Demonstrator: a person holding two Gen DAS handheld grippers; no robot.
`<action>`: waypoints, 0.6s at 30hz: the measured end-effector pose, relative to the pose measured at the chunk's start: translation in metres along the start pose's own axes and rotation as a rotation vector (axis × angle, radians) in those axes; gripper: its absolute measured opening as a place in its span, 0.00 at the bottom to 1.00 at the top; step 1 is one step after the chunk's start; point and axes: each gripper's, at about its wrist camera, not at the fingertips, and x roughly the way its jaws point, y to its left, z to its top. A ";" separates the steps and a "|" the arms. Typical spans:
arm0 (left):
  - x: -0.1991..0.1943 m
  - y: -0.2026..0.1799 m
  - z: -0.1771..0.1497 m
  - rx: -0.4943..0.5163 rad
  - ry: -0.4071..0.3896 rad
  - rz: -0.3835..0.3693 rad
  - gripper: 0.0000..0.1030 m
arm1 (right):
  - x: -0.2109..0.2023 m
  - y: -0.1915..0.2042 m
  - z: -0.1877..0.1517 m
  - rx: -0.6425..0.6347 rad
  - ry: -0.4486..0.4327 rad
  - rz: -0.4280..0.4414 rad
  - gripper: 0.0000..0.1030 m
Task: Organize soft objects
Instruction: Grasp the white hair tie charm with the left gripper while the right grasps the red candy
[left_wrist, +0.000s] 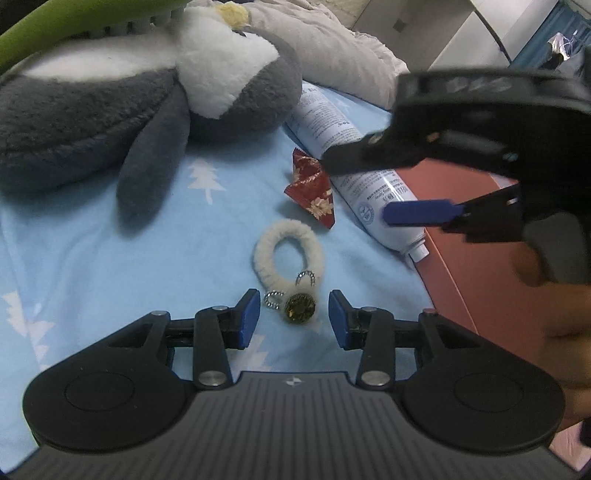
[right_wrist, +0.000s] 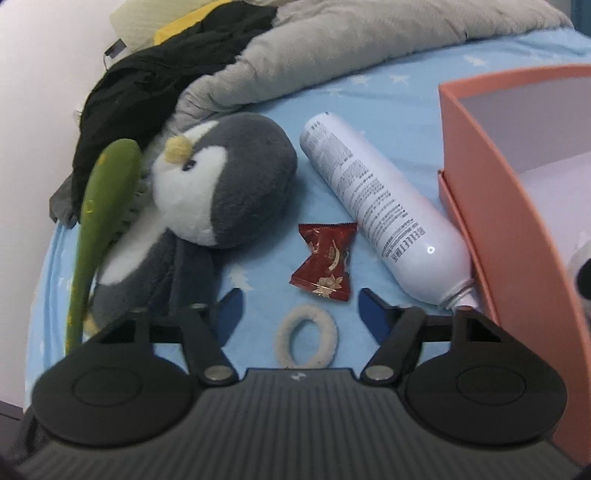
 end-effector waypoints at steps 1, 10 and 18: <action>0.001 0.000 0.000 -0.001 0.000 -0.001 0.44 | 0.006 -0.001 0.000 0.010 0.006 -0.001 0.62; 0.010 -0.009 -0.001 0.037 -0.005 0.034 0.35 | 0.041 0.002 0.003 -0.021 -0.007 -0.093 0.52; 0.002 -0.014 -0.001 0.043 -0.006 0.052 0.32 | 0.058 -0.001 0.004 -0.029 0.014 -0.104 0.33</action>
